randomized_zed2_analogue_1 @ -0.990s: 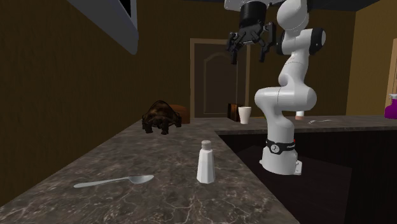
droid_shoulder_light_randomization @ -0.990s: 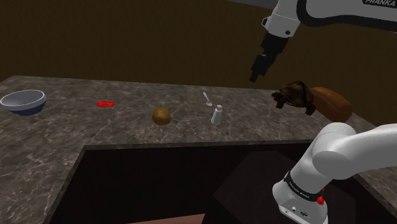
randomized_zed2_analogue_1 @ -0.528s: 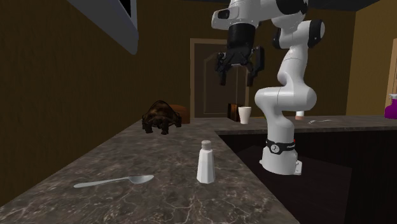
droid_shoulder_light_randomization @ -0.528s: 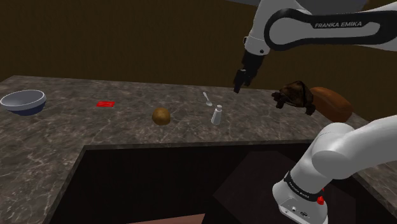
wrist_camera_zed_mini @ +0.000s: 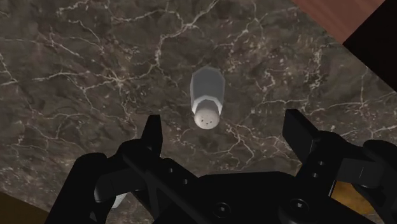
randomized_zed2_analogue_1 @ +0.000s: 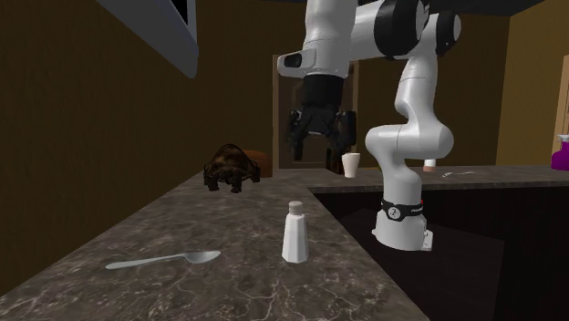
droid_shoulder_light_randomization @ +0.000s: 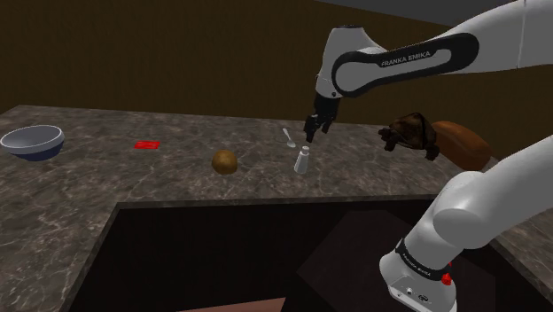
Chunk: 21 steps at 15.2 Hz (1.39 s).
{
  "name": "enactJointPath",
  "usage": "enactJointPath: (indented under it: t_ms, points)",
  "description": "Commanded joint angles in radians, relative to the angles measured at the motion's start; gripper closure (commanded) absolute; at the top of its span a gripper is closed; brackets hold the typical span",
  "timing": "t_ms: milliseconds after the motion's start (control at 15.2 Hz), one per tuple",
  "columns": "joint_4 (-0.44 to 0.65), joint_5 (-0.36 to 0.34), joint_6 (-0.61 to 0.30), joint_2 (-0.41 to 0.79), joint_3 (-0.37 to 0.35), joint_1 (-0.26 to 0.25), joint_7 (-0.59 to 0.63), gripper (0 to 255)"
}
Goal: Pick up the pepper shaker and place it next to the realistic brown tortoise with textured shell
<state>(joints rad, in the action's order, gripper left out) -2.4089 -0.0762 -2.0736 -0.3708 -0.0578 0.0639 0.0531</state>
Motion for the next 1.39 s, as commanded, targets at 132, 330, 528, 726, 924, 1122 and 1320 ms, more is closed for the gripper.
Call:
enactJointPath:
  t_ms: [132,330,528,726,924,1122,1320]
  points:
    - [0.023,-0.025,-0.113,0.152,-0.004,0.013,0.029,0]
    - [0.034,-0.039,-0.165,0.222,-0.003,0.018,0.042,0]
    - [0.016,-0.045,-0.207,0.246,-0.002,0.021,0.046,0]
    - [-0.001,-0.052,-0.249,0.271,0.0,0.024,0.05,0]
    - [-0.004,-0.053,-0.257,0.277,0.0,0.024,0.051,0]
    - [-0.004,-0.053,-0.257,0.277,0.0,0.024,0.051,0]
    - [-0.004,-0.053,-0.257,0.276,0.0,0.024,0.051,255]
